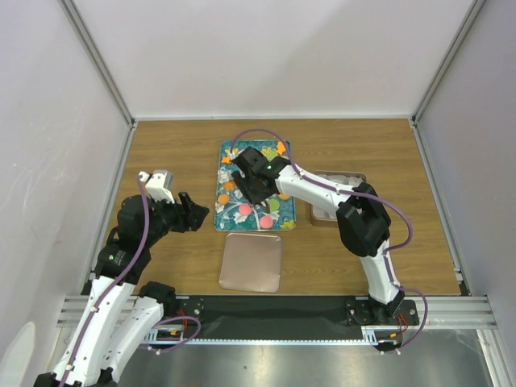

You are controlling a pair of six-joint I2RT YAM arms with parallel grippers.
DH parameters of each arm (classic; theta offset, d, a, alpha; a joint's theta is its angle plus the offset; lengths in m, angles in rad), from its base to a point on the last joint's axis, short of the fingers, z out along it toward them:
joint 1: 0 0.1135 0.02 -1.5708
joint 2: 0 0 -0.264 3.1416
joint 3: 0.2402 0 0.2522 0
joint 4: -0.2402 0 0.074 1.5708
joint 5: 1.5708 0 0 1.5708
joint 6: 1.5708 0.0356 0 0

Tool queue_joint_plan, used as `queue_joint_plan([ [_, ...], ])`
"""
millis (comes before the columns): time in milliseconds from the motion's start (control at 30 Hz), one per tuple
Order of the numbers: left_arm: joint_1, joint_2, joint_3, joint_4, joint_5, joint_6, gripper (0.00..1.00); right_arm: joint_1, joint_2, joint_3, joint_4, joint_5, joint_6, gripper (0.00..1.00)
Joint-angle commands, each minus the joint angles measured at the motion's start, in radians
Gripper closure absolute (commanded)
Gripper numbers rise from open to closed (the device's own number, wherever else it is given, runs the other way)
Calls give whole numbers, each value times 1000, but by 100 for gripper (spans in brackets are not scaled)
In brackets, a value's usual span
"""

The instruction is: Pack the cookies

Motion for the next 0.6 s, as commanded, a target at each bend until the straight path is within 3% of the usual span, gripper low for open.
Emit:
queue_joint_plan([
  [0, -5, 1, -7, 33, 9, 18, 31, 8, 16, 73, -33, 45, -6, 50],
  [567, -6, -4, -7, 36, 9, 18, 32, 27, 91, 195, -139, 80, -21, 50],
])
